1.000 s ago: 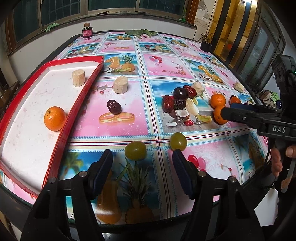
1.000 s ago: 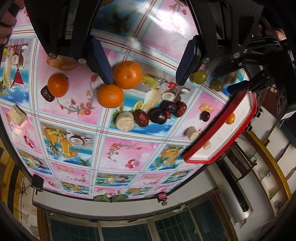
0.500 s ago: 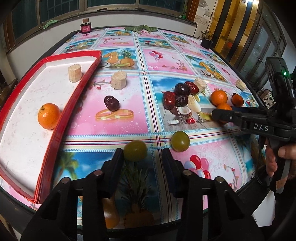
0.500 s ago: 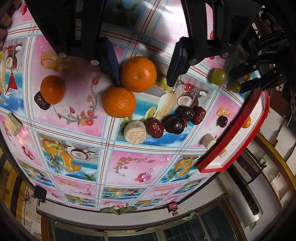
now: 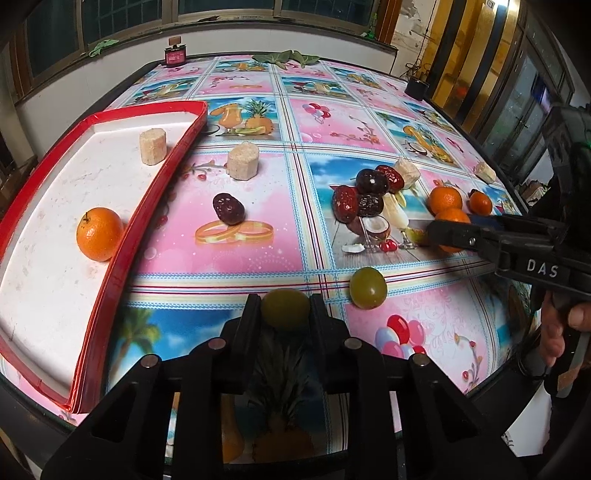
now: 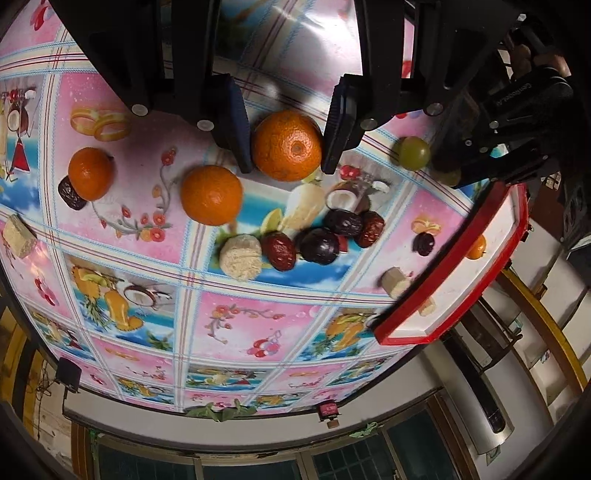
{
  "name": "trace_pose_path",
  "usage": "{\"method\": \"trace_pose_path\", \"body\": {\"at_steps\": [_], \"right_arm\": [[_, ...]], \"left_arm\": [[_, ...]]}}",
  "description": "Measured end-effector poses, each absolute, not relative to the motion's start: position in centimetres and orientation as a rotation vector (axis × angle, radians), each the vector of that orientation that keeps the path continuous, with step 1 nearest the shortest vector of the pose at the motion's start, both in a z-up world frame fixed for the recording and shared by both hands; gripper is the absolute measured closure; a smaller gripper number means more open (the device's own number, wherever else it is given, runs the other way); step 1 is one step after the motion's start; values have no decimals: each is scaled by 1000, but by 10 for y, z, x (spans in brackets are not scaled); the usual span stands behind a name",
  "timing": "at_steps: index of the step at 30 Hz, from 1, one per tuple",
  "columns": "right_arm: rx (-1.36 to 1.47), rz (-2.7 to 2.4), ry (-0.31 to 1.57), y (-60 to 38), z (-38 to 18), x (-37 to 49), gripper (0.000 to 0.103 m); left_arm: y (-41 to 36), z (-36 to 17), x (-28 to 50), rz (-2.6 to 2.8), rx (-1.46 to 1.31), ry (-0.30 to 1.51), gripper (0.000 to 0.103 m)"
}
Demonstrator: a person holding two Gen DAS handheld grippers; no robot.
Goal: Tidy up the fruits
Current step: 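Grasp a green grape with the left tool while the right tool grasps an orange, then carry grape and orange into the tray and release both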
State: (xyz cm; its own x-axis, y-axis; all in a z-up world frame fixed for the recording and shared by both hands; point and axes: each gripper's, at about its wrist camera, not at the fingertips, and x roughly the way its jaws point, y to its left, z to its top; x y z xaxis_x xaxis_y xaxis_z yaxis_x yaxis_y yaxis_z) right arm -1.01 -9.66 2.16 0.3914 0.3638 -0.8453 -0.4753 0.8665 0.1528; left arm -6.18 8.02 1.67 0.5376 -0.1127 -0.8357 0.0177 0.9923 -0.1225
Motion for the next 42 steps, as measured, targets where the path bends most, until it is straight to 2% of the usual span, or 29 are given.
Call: {"method": "trace_pose_path", "body": {"at_steps": [14,22,33,42], "right_arm": [[-163,631,962,-52,54,-17,65],[-174,669,933,-33,66,-20,65],[-181,766,898,4,81,-18,66],[-209,898,872,66,93,-10,66]], "left_arm": [[82,18,-67,-82,-120,978,80],[91,36,-75,-65,-137,937,80],[159,76,-90,81,-218,837,80],[204,66,-84,187,-282,851,80]]}}
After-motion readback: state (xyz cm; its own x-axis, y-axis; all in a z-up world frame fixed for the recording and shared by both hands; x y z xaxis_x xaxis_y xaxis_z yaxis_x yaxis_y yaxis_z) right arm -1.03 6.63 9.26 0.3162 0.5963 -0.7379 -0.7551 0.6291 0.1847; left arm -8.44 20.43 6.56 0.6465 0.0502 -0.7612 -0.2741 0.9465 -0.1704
